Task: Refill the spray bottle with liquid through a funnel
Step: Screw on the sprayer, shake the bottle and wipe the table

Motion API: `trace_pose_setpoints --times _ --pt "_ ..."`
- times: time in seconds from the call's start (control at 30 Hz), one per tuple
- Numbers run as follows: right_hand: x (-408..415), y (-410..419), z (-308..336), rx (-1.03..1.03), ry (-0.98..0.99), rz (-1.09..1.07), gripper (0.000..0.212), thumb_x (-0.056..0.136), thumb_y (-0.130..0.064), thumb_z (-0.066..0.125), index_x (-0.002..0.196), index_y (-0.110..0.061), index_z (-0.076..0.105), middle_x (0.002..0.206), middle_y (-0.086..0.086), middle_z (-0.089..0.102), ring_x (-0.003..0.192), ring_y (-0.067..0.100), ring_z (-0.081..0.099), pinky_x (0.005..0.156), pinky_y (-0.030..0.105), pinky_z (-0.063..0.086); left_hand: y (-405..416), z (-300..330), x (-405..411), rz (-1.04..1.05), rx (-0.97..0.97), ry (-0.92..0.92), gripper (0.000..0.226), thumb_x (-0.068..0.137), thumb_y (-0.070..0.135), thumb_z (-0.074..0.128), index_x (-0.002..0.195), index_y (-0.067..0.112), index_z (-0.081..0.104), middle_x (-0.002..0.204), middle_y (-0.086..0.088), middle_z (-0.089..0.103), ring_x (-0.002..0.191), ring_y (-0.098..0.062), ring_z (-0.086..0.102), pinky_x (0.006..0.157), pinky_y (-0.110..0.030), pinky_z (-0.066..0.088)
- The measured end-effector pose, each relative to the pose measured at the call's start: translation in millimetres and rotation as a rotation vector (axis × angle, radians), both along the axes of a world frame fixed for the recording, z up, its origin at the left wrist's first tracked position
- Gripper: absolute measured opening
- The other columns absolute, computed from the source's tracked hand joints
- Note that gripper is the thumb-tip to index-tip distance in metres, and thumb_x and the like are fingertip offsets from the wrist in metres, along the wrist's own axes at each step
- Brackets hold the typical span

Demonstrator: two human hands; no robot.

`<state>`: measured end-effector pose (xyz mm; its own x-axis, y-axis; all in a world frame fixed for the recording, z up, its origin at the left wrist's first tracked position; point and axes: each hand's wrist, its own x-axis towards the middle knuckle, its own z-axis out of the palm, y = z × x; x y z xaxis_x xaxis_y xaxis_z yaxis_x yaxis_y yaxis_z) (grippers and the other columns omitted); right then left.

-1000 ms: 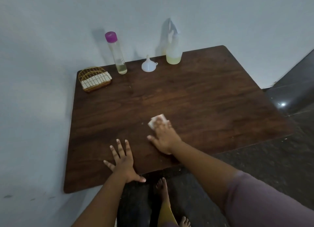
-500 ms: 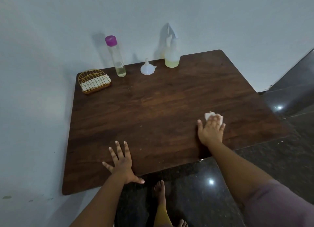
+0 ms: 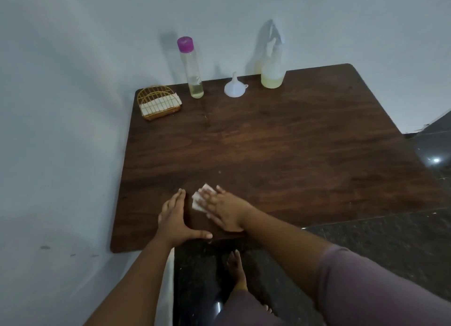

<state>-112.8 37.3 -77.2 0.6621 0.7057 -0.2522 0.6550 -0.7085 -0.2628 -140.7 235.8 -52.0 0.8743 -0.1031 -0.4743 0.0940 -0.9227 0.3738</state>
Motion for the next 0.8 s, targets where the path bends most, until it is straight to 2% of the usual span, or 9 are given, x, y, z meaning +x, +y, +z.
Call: trace_pose_setpoints --times 0.1,0.2,0.33,0.43,0.5,0.57,0.67,0.73,0.8 --pt "43 -15 -2 -0.069 -0.063 -0.281 0.068 0.099 -0.049 0.022 0.153 -0.013 0.001 0.161 0.009 0.0 0.148 0.021 -0.007 0.118 0.042 -0.004 -2 -5 14 -0.006 0.022 -0.028 0.138 0.047 0.088 0.065 0.155 0.024 0.008 0.162 0.004 0.006 0.147 -0.024 0.009 0.116 -0.05 0.021" --pt "70 -64 -10 -0.065 -0.056 -0.67 0.072 0.097 -0.055 0.022 0.153 -0.014 0.001 0.161 0.006 -0.005 0.147 0.02 -0.012 0.116 0.044 -0.008 -9 -9 30 0.069 -0.013 -0.097 0.103 0.075 0.077 0.055 0.153 0.02 0.021 0.16 0.0 0.017 0.145 -0.025 0.016 0.114 -0.049 0.024" --pt "76 -154 -8 -0.172 -0.033 -1.072 0.078 0.094 -0.06 0.013 0.152 -0.009 -0.003 0.161 0.01 -0.006 0.147 0.022 -0.013 0.117 0.048 -0.01 -21 -10 55 0.056 0.017 -0.222 0.056 0.099 0.029 0.048 0.15 0.018 0.029 0.156 -0.001 0.029 0.14 -0.024 0.026 0.111 -0.042 0.029" --pt "61 -166 -7 -0.207 -0.025 -1.233 0.085 0.091 -0.064 0.007 0.151 -0.004 -0.001 0.16 0.015 -0.003 0.147 0.025 -0.011 0.118 0.052 -0.004 -36 -7 74 -0.003 0.009 -0.235 0.066 0.089 -0.003 0.041 0.151 0.018 0.028 0.156 0.001 0.028 0.14 -0.021 0.027 0.112 -0.036 0.03" --pt "48 -133 -7 -0.14 -0.068 -1.153 0.083 0.092 -0.062 0.016 0.151 -0.006 0.002 0.16 0.015 0.001 0.148 0.028 -0.007 0.118 0.053 -0.003 -48 -3 86 -0.01 -0.009 -0.25 0.071 0.086 -0.005 0.042 0.152 0.018 0.026 0.156 0.0 0.027 0.141 -0.02 0.027 0.112 -0.036 0.031" --pt "38 -84 -6 -0.025 -0.045 -0.918 0.084 0.088 -0.063 0.022 0.152 -0.012 0.002 0.161 0.011 0.001 0.148 0.028 -0.007 0.117 0.048 -0.008 -62 0 98 -0.002 -0.041 -0.25 0.071 0.088 -0.004 0.042 0.153 0.018 0.024 0.155 -0.001 0.027 0.141 -0.021 0.027 0.112 -0.037 0.032" --pt "38 -24 2 -0.034 -0.018 -0.463 0.079 0.087 -0.067 0.002 0.148 -0.019 -0.015 0.16 0.01 -0.011 0.145 0.024 -0.02 0.112 0.044 -0.019 -79 1 112 0.001 -0.146 -0.248 0.061 0.093 0.003 0.042 0.15 0.021 0.03 0.153 -0.002 0.03 0.14 -0.021 0.028 0.112 -0.039 0.033" --pt "59 -19 0 -0.104 -0.048 -0.365 0.074 0.088 -0.063 -0.006 0.145 -0.018 -0.021 0.159 0.009 -0.017 0.142 0.022 -0.026 0.113 0.045 -0.021 -89 -1 120 -0.005 -0.182 -0.282 0.057 0.095 0.007 0.046 0.148 0.021 0.034 0.151 -0.001 0.033 0.139 -0.019 0.03 0.112 -0.037 0.035" --pt "94 -40 -1 -0.131 -0.064 -0.437 0.074 0.09 -0.06 -0.002 0.149 -0.018 -0.016 0.159 0.007 -0.017 0.143 0.02 -0.026 0.112 0.046 -0.021 -101 -6 126 -0.008 -0.208 -0.314 0.057 0.094 0.004 0.046 0.148 0.021 0.036 0.15 0.0 0.036 0.138 -0.018 0.033 0.111 -0.035 0.037"
